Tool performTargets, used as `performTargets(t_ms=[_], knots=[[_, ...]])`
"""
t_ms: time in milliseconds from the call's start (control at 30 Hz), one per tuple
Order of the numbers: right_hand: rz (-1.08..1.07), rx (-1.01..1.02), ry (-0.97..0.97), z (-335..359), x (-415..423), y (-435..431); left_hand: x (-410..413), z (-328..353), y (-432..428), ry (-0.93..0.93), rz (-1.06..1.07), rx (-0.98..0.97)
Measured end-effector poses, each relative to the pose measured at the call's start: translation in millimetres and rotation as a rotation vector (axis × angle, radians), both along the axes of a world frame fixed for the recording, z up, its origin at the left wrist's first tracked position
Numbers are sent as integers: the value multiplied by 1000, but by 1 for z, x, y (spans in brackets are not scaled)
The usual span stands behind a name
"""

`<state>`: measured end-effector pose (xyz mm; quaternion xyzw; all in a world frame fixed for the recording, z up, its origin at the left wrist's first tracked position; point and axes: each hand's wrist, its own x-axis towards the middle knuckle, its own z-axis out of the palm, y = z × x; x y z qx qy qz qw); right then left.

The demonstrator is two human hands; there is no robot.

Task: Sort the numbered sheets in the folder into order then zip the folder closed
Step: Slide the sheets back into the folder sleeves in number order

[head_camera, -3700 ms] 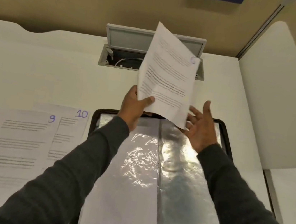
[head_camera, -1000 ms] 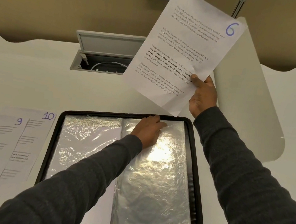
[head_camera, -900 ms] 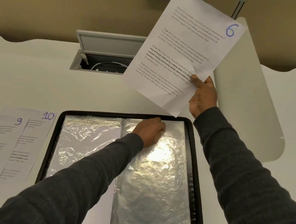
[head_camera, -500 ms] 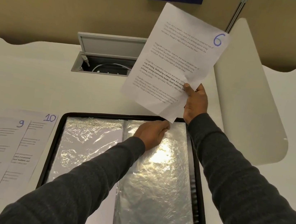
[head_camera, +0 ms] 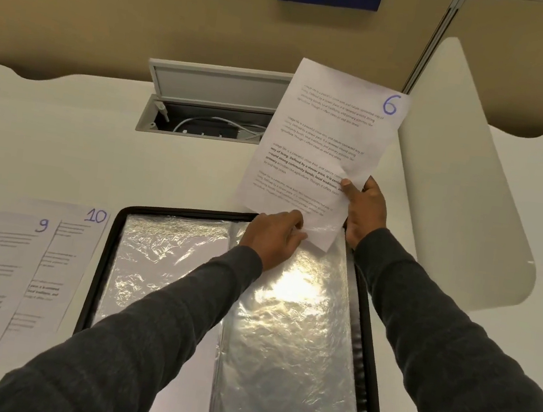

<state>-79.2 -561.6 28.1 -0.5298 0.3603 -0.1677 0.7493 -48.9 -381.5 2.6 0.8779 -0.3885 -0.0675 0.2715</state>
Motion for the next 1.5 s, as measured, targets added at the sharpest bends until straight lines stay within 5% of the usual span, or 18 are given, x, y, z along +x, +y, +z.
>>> performTargets(t_ms=[233,833,1033,1133,1500], knots=[[96,-3,45,-7,-2,-21,23,-6,26,-89,2,241],[374,-194,258,-2,0,-37,31,-9,33,-47,107,157],[593,-202,342,2,2,-25,33,-10,33,235,264,-26],[701,-240,441,4,1,-17,33,-8,33,184,295,28],[512,-205,454,2,-2,-3,-5,-4,-5,70,-33,-82]])
